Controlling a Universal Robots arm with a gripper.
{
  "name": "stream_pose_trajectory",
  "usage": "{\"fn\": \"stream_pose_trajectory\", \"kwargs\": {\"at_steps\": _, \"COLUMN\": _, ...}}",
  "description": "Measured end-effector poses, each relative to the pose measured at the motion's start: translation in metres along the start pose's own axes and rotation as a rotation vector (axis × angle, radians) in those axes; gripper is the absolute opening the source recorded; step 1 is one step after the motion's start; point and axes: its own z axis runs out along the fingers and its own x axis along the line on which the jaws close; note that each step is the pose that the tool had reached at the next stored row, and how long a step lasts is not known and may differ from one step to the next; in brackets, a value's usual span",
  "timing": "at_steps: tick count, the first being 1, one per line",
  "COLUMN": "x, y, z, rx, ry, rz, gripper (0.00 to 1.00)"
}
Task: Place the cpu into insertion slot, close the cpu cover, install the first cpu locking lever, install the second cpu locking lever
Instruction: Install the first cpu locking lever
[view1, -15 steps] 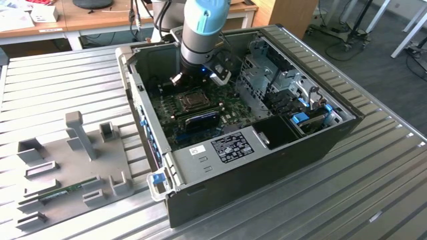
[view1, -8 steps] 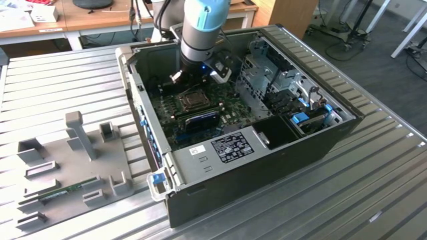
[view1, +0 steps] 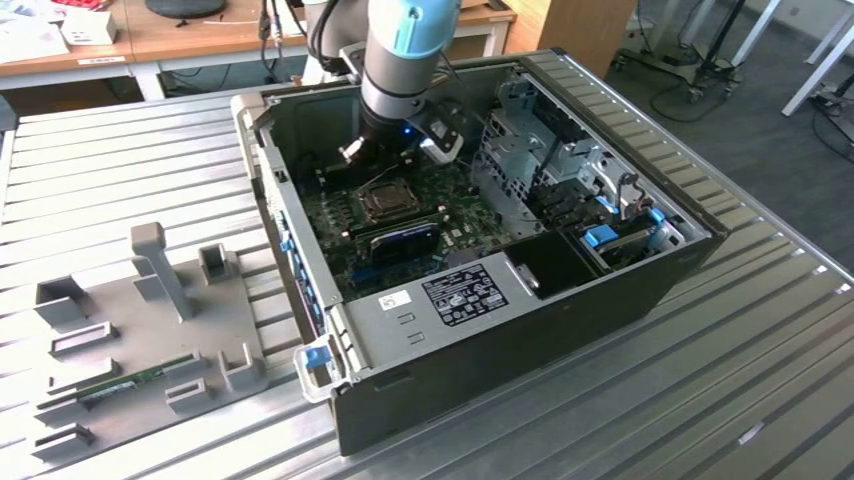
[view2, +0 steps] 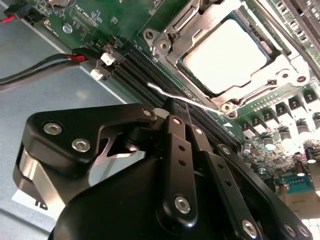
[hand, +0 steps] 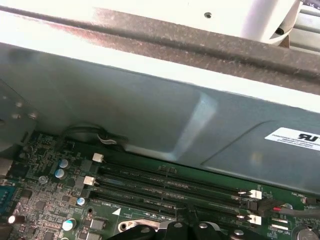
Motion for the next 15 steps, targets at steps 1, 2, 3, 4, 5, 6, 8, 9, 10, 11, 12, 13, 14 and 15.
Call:
{"fn": "stream_pose_trajectory", "kwargs": {"at_steps": 1, "x": 0.0008, "y": 0.0003, "z": 0.0002, "rx": -0.0016, "ry": -0.0006, "rz": 0.0, "gripper": 0.1}}
{"fn": "stream_pose_trajectory", "kwargs": {"at_steps": 2, "x": 0.0015, "y": 0.0007, "z": 0.0003, "rx": -0.0033, "ry": -0.001, "rz": 0.0, "gripper": 0.1}}
{"fn": "stream_pose_trajectory", "kwargs": {"at_steps": 3, "x": 0.0019, "y": 0.001, "z": 0.0003, "rx": -0.005, "ry": -0.0015, "rz": 0.0, "gripper": 0.1}}
{"fn": "stream_pose_trajectory", "kwargs": {"at_steps": 4, "x": 0.0024, "y": 0.0012, "z": 0.0002, "rx": -0.0062, "ry": -0.0021, "rz": 0.0, "gripper": 0.1}}
{"fn": "stream_pose_trajectory", "kwargs": {"at_steps": 5, "x": 0.0028, "y": 0.0012, "z": 0.0002, "rx": -0.0074, "ry": -0.0028, "rz": 0.0, "gripper": 0.1}}
{"fn": "stream_pose_trajectory", "kwargs": {"at_steps": 6, "x": 0.0031, "y": 0.0014, "z": 0.0002, "rx": -0.0088, "ry": -0.0036, "rz": 0.0, "gripper": 0.1}}
{"fn": "stream_pose_trajectory", "kwargs": {"at_steps": 8, "x": 0.0034, "y": 0.0018, "z": -0.0007, "rx": -0.0125, "ry": -0.0061, "rz": 0.0, "gripper": 0.1}}
{"fn": "stream_pose_trajectory", "kwargs": {"at_steps": 9, "x": 0.0035, "y": 0.0021, "z": -0.0015, "rx": -0.0144, "ry": -0.0075, "rz": 0.0, "gripper": 0.1}}
{"fn": "stream_pose_trajectory", "kwargs": {"at_steps": 10, "x": 0.0036, "y": 0.0025, "z": -0.0024, "rx": -0.017, "ry": -0.0091, "rz": -0.001, "gripper": 0.1}}
{"fn": "stream_pose_trajectory", "kwargs": {"at_steps": 11, "x": 0.0037, "y": 0.0029, "z": -0.0033, "rx": -0.0202, "ry": -0.0112, "rz": -0.001, "gripper": 0.1}}
{"fn": "stream_pose_trajectory", "kwargs": {"at_steps": 12, "x": 0.0038, "y": 0.0033, "z": -0.0042, "rx": -0.0238, "ry": -0.0131, "rz": -0.001, "gripper": 0.1}}
{"fn": "stream_pose_trajectory", "kwargs": {"at_steps": 13, "x": 0.0038, "y": 0.0038, "z": -0.0053, "rx": -0.027, "ry": -0.0149, "rz": -0.001, "gripper": 0.1}}
{"fn": "stream_pose_trajectory", "kwargs": {"at_steps": 14, "x": 0.0039, "y": 0.0042, "z": -0.0064, "rx": -0.0301, "ry": -0.0166, "rz": -0.001, "gripper": 0.1}}
{"fn": "stream_pose_trajectory", "kwargs": {"at_steps": 15, "x": 0.0039, "y": 0.0046, "z": -0.0074, "rx": -0.0333, "ry": -0.0183, "rz": -0.001, "gripper": 0.1}}
